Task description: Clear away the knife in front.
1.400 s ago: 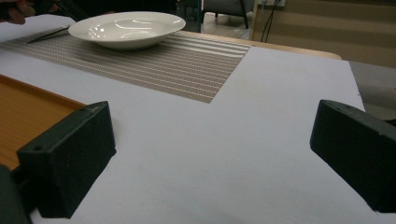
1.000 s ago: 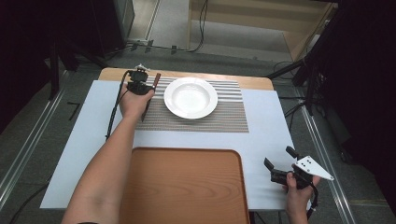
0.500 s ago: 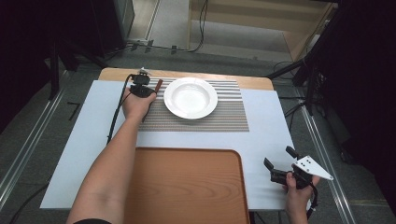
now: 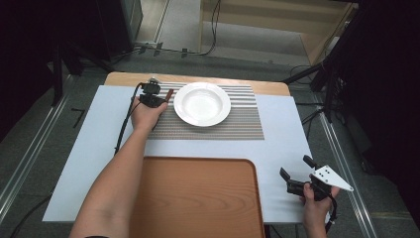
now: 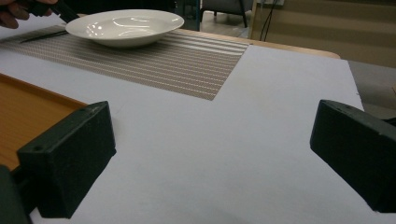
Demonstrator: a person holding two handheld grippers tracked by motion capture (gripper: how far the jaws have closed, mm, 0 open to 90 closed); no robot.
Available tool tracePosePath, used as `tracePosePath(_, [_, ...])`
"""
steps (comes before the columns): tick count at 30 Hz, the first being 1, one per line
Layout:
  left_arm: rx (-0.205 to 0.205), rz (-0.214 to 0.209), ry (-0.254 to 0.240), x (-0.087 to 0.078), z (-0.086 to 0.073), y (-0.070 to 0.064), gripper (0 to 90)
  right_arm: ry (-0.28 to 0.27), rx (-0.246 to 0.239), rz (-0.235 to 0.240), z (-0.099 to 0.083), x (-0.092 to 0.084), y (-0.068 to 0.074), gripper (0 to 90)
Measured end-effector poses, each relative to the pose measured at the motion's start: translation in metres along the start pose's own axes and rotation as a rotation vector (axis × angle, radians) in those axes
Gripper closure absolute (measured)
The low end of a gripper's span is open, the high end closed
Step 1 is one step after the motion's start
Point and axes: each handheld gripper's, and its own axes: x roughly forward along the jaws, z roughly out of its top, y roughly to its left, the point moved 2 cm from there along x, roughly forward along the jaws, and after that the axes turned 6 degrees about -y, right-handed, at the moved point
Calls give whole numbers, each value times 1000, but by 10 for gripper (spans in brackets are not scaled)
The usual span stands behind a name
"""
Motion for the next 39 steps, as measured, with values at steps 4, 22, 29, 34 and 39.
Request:
tracePosePath(4, [-1,5,-3,0,0,-1,760,3,-5,-3,0,0,0,0])
tracePosePath(22, [49,-22,-10,-24,7,1,767,0,0,-1,0,0,0,0])
tracePosePath(29, [65,-38,-35,-39,9,-2,767,3,-3,-3,0,0,0,0])
tracePosePath(34, [62,-74,-45,-50,9,-4,767,5,-4,-4,0,0,1,0])
tracePosePath(39, [77,-82,-57,-62,6,-7,767,4,-7,-3,0,0,1,0])
